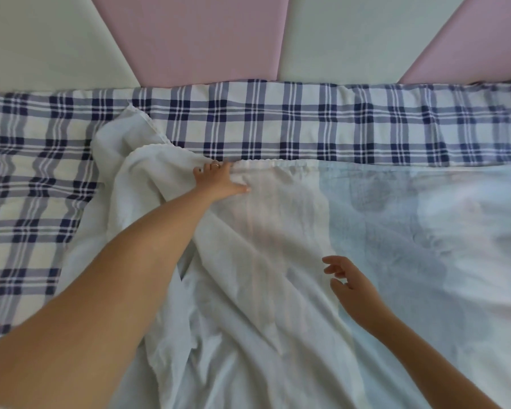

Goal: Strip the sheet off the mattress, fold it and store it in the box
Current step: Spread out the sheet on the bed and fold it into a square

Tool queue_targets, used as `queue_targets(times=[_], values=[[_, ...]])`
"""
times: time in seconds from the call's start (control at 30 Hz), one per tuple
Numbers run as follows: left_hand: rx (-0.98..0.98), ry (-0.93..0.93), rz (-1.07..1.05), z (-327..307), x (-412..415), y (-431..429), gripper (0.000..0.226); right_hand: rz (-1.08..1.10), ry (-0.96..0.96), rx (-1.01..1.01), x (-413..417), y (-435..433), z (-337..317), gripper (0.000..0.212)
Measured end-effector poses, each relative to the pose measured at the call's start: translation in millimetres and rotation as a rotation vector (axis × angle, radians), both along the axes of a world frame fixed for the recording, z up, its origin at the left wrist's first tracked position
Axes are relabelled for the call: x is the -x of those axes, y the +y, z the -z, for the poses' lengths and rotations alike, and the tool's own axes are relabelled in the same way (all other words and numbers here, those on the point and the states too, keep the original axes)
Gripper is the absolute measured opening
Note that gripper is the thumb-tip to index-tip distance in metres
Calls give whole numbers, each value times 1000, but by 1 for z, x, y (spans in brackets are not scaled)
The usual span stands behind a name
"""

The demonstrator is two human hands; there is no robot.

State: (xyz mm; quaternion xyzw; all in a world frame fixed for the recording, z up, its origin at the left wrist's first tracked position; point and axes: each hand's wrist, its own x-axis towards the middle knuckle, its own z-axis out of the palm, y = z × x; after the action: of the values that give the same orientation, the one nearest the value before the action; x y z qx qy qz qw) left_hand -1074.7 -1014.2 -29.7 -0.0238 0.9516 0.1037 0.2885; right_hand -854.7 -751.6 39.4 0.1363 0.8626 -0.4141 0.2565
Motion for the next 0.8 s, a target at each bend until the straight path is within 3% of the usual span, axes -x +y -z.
queue_targets(times=[0.1, 0.2, 0.27, 0.37, 0.47, 0.6, 0.7, 0.8], values=[[36, 4, 28, 2, 1, 4, 70, -7, -32, 17, -15, 8, 4, 37], [209, 203, 349, 2, 2, 2, 44, 46, -18, 44, -24, 11, 7, 41], [168, 241, 515, -2, -2, 5, 32, 122, 6, 69, -31, 9, 10, 45], [46, 130, 457, -9, -13, 5, 19, 145, -2, 89, -48, 2, 17, 49], [5, 160, 430, -28, -31, 3, 24, 72, -40, 90, -63, -2, 20, 46], [-123, 419, 460, -68, -106, 24, 31, 81, 91, 4, -80, -3, 6, 58], [-198, 480, 650, -84, -200, 31, 60, 62, 385, -290, -88, 1, -2, 77], [-232, 274, 837, -77, -286, 38, 80, -113, 569, -636, -92, 15, 4, 83]])
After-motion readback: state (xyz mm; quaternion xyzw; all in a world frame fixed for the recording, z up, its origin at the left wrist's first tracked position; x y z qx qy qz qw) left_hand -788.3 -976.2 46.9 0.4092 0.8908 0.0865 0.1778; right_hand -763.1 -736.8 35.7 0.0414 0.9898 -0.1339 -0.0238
